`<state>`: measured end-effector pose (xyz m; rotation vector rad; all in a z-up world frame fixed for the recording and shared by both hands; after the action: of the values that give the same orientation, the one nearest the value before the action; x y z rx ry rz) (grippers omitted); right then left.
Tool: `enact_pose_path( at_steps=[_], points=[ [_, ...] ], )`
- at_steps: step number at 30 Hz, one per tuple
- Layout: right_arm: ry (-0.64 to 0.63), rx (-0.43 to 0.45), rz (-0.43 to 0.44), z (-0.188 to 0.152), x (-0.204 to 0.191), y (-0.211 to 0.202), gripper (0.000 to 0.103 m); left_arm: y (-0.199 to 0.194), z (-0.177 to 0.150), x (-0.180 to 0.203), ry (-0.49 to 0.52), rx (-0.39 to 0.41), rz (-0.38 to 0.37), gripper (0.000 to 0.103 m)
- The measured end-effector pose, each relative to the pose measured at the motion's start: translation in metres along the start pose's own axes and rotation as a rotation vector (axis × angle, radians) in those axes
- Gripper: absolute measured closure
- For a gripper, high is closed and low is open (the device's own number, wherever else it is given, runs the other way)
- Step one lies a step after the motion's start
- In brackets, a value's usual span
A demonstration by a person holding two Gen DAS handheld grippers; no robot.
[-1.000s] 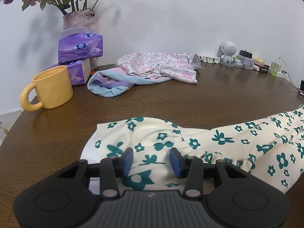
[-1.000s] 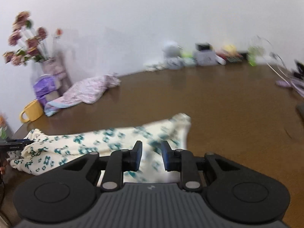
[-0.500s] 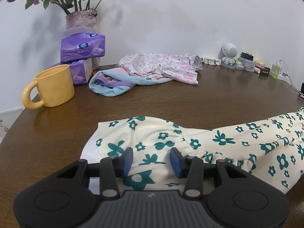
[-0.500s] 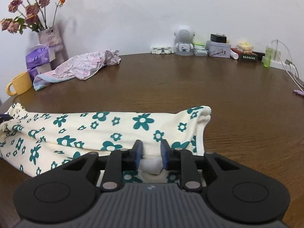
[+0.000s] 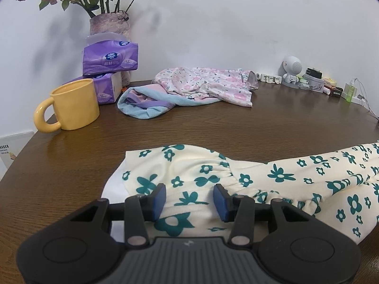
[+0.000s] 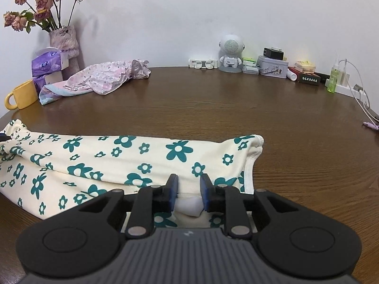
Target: Fold clothes
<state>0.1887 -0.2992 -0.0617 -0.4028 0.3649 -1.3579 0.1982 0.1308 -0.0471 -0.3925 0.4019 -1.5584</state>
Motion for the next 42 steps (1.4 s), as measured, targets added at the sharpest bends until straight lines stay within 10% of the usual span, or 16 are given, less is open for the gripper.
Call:
enact_pose_path(
  at_steps=[6, 12, 18, 30, 42],
  points=[
    [-0.006, -0.001, -0.019, 0.001, -0.004, 0.0, 0.079, -0.005, 0.004, 0.002, -0.019, 0.009, -0.009, 0.053],
    [-0.014, 0.029, 0.003, 0.01, -0.024, -0.011, 0.041, -0.034, 0.016, 0.02, -0.041, 0.103, -0.042, 0.014],
    [-0.003, 0.085, 0.061, 0.022, -0.053, -0.032, 0.0, -0.052, 0.01, 0.054, -0.054, 0.087, -0.053, 0.008],
    [0.1, 0.126, -0.003, 0.021, -0.087, -0.056, 0.0, -0.075, -0.013, 0.075, -0.09, 0.034, 0.03, 0.008],
    [0.121, 0.043, 0.113, -0.006, -0.11, -0.056, 0.0, -0.094, -0.023, 0.074, -0.13, 0.064, 0.079, 0.008]
  ],
)
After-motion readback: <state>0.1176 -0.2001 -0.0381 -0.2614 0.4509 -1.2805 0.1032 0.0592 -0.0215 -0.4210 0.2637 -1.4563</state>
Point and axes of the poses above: each gripper's, at about its wrist camera, not at the fingertips, and y roughly the way its jaws point, x to its right, z to its top, the point moved 10 cm from there along y, roughly the way its jaws point, and after that the axes turned 8 degrees about x, right-handed, at the moved point
